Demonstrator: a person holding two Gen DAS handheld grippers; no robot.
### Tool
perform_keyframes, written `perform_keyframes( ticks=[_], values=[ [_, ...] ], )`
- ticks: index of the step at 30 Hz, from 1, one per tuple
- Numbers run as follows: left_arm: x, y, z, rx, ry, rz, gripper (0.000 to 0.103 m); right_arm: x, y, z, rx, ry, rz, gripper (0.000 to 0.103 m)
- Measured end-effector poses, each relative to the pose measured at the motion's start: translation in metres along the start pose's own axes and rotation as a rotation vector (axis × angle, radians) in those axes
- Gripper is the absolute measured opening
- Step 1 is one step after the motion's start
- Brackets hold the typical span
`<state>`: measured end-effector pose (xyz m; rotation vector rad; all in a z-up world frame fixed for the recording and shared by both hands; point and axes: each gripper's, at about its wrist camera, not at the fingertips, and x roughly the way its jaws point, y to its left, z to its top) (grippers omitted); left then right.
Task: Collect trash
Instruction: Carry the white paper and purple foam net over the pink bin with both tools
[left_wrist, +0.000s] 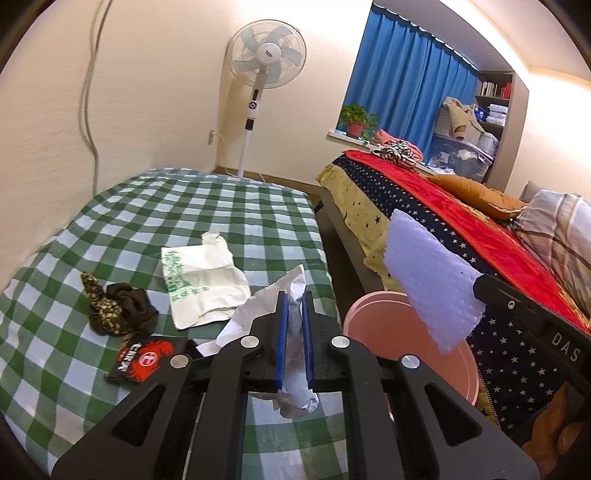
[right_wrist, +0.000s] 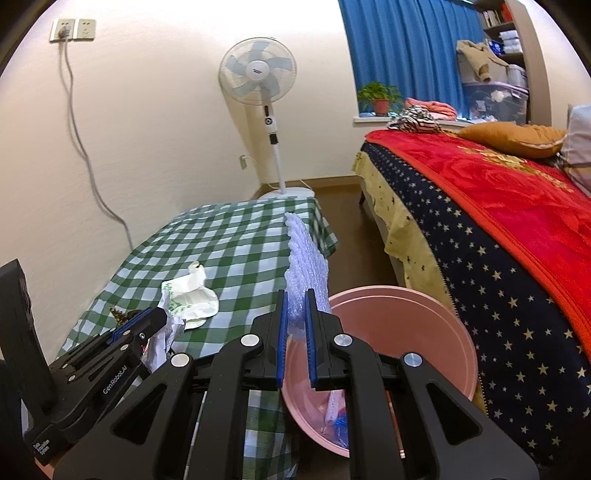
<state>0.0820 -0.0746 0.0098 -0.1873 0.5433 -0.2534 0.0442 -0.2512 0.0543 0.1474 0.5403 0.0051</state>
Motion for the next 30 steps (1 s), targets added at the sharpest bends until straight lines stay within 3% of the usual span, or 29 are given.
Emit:
perform_keyframes(
  ticks=[30],
  values=[
    [0.047,-0.072,-0.015,0.081,0.077,-0.258,0.008,-0.005,-0.061,0.008,0.117,0.014,-0.154,0.009]
  ],
)
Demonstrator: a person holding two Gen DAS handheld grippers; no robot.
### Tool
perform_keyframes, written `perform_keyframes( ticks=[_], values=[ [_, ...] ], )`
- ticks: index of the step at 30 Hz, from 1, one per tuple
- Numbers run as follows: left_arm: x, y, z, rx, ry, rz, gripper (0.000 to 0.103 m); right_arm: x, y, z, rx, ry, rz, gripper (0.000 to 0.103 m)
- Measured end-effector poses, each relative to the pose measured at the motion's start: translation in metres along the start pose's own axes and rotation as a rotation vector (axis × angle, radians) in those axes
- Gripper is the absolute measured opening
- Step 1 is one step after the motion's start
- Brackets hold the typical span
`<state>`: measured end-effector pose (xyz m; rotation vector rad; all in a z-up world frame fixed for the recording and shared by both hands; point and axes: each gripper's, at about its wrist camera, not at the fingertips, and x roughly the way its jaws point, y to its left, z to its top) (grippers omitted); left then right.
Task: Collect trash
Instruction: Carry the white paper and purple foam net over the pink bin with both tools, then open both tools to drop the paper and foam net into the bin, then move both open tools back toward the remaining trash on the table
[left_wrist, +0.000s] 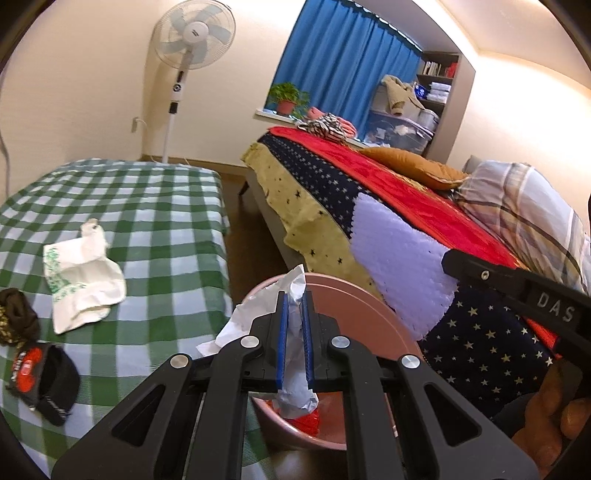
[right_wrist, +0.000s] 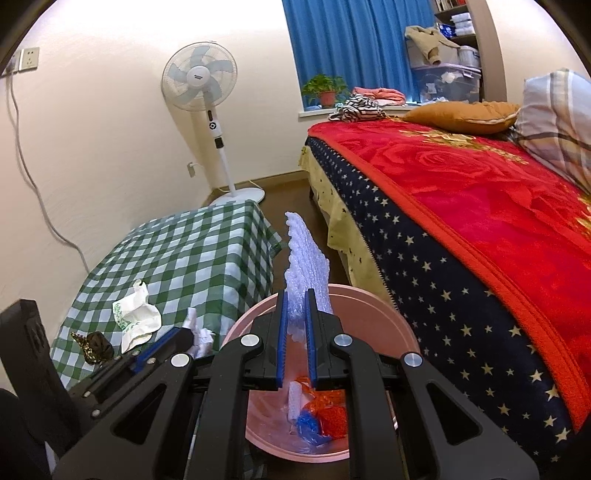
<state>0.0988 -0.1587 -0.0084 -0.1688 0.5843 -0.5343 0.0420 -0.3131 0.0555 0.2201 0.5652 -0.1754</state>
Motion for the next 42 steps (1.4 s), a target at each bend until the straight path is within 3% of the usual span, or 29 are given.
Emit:
perform_keyframes(
  ticks=[17,18,19,20,21,23,32,42],
  values=[
    [0.032,-0.011,-0.009,-0.005,0.07,-0.054,0.008,-0.001,-0.017,-0.002,0.038,0.018,-0.03,0.014],
    [0.033,-0.01,-0.01,-0.006,0.079,-0.057,0.016,-0.001,-0.019,-0.002,0.048,0.019,-0.03,0.015],
    [0.035,-0.009,-0.01,-0.008,0.088,-0.054,0.03,0.0,-0.021,-0.002,0.058,0.021,-0.031,0.015],
    [0.035,-0.008,-0.011,-0.012,0.091,-0.049,0.036,0.001,-0.022,-0.002,0.06,0.021,-0.04,0.019],
    [0.034,-0.006,-0.012,-0.019,0.09,-0.045,0.039,0.0,-0.023,-0.002,0.062,0.018,-0.053,0.03],
    [0.033,0.0,-0.013,-0.037,0.092,-0.038,0.039,0.0,-0.023,-0.002,0.064,0.011,-0.062,0.037],
    [0.009,0.015,-0.009,-0.056,0.057,0.0,0.039,-0.001,-0.015,-0.004,0.045,-0.002,-0.051,0.037],
    [-0.03,0.042,0.0,-0.087,-0.011,0.075,0.039,-0.008,0.016,-0.012,-0.021,-0.023,0.018,0.037]
  ],
)
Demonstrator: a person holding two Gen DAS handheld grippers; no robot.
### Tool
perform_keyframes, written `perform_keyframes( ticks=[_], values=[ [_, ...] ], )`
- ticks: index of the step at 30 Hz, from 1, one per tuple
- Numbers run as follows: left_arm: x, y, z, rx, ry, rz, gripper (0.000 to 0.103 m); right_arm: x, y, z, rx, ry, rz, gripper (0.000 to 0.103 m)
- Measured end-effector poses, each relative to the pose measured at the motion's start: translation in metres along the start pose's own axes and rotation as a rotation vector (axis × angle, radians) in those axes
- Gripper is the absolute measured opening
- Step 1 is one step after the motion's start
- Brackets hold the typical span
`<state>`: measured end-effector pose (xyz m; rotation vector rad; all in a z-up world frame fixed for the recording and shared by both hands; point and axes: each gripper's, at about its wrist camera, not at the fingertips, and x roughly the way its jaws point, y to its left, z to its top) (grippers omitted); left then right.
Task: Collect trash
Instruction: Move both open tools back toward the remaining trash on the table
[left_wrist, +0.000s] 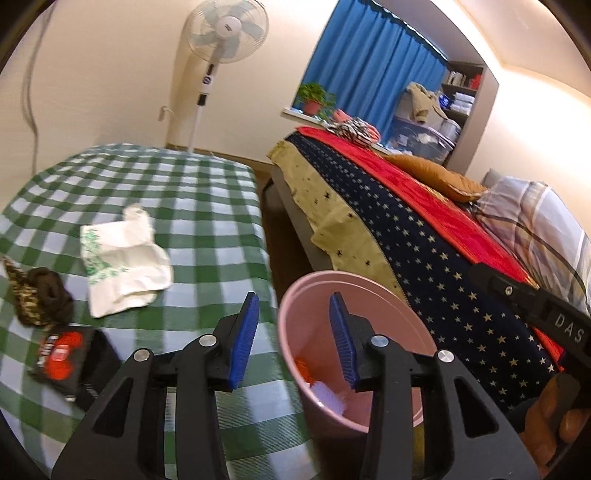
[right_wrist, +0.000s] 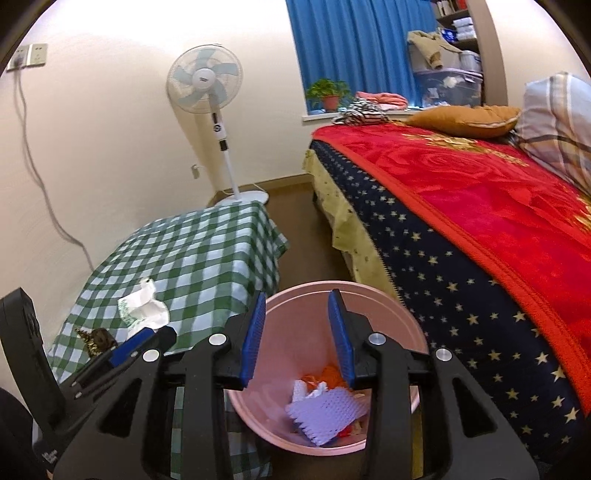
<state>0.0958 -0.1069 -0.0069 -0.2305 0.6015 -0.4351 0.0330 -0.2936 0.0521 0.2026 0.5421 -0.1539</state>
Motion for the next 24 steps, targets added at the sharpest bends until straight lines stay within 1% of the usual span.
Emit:
perform_keyframes(
  ticks=[6,9,10,15,17,19,22,24],
  values=[
    [-0.021,0.022,0.005,-0.022,-0.036,0.056,0.039,0.001,0.024,-0.004,-0.031,0.003,0.048,0.037],
    [-0.031,0.033,0.007,-0.031,-0.053,0.086,0.037,0.002,0.036,-0.006,-0.048,0.005,0.075,0.035],
    [-0.035,0.038,0.008,-0.036,-0.061,0.096,0.034,0.003,0.042,-0.008,-0.055,0.009,0.088,0.035],
    [-0.051,0.059,0.011,-0.057,-0.096,0.161,0.022,0.01,0.068,-0.014,-0.087,0.031,0.166,0.027],
    [-0.061,0.069,0.011,-0.069,-0.121,0.189,0.022,0.014,0.077,-0.016,-0.1,0.038,0.191,0.025],
    [-0.068,0.078,0.013,-0.083,-0.141,0.216,0.018,0.019,0.087,-0.019,-0.115,0.05,0.215,0.025],
    [-0.08,0.094,0.015,-0.11,-0.173,0.276,0.018,0.029,0.099,-0.023,-0.121,0.076,0.249,0.025],
    [-0.085,0.102,0.016,-0.124,-0.183,0.3,0.018,0.035,0.108,-0.026,-0.125,0.09,0.273,0.024]
  ],
)
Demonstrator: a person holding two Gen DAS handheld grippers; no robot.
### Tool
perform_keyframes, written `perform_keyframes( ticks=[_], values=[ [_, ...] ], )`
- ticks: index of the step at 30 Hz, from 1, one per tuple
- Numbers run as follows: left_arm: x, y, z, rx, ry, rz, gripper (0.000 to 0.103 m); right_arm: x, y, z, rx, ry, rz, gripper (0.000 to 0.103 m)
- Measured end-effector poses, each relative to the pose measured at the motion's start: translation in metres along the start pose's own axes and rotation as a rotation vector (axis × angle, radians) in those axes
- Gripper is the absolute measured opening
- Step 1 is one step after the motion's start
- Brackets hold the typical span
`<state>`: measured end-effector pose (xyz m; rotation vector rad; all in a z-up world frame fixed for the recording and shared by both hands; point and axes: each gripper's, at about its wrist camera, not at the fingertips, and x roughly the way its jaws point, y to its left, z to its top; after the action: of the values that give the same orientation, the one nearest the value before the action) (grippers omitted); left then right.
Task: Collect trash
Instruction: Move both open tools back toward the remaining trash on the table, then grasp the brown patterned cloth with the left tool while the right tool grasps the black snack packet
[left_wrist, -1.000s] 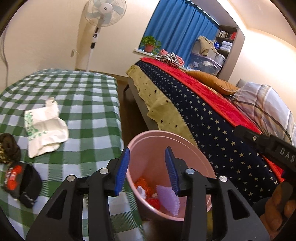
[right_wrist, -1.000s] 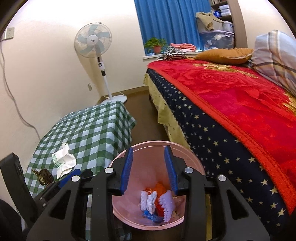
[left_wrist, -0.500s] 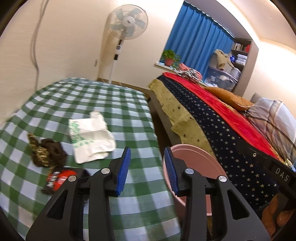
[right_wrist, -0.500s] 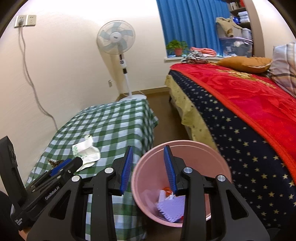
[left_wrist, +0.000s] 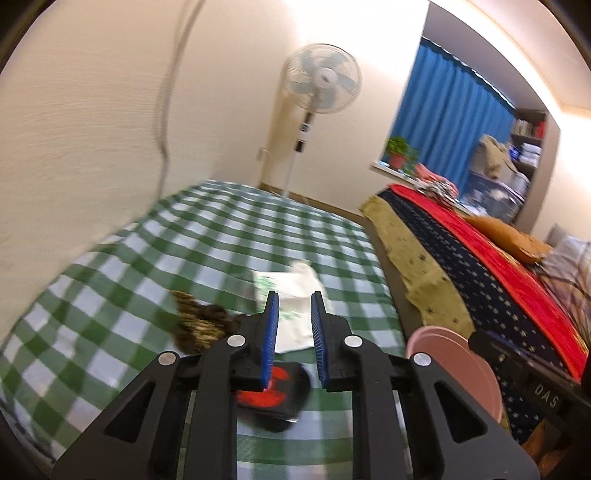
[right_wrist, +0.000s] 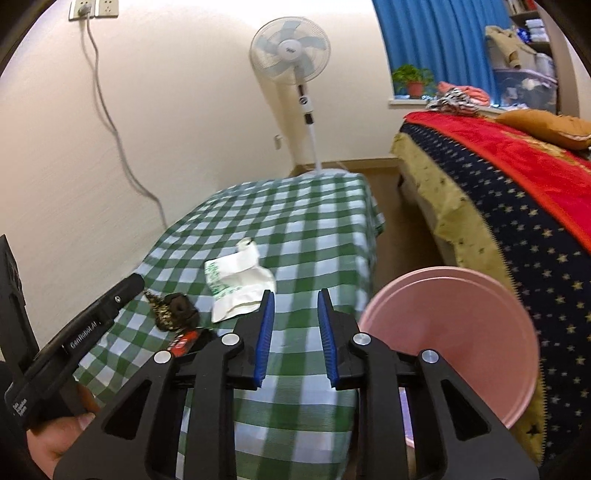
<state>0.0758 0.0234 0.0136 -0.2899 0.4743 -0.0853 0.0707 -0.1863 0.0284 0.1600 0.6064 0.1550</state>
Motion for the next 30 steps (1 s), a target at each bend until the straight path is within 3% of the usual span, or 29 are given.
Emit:
perform_keyframes(
  ticks=[11,18,28,30],
  values=[
    [-0.001,0.046,0.002,-0.077,-0.012,0.136,0.018,0.049,0.048,-0.017,-0.084,0.119,0.113,0.025],
    [0.004,0.058,0.002,-0.104,-0.004,0.165,0.018,0.077,0.074,-0.03,-0.093,0.198,0.195,0.025],
    [0.014,0.072,0.0,-0.135,0.01,0.203,0.018,0.098,0.087,-0.04,-0.073,0.273,0.247,0.024],
    [0.019,0.074,0.0,-0.138,0.017,0.207,0.018,0.1,0.089,-0.041,-0.079,0.283,0.244,0.016]
  ],
)
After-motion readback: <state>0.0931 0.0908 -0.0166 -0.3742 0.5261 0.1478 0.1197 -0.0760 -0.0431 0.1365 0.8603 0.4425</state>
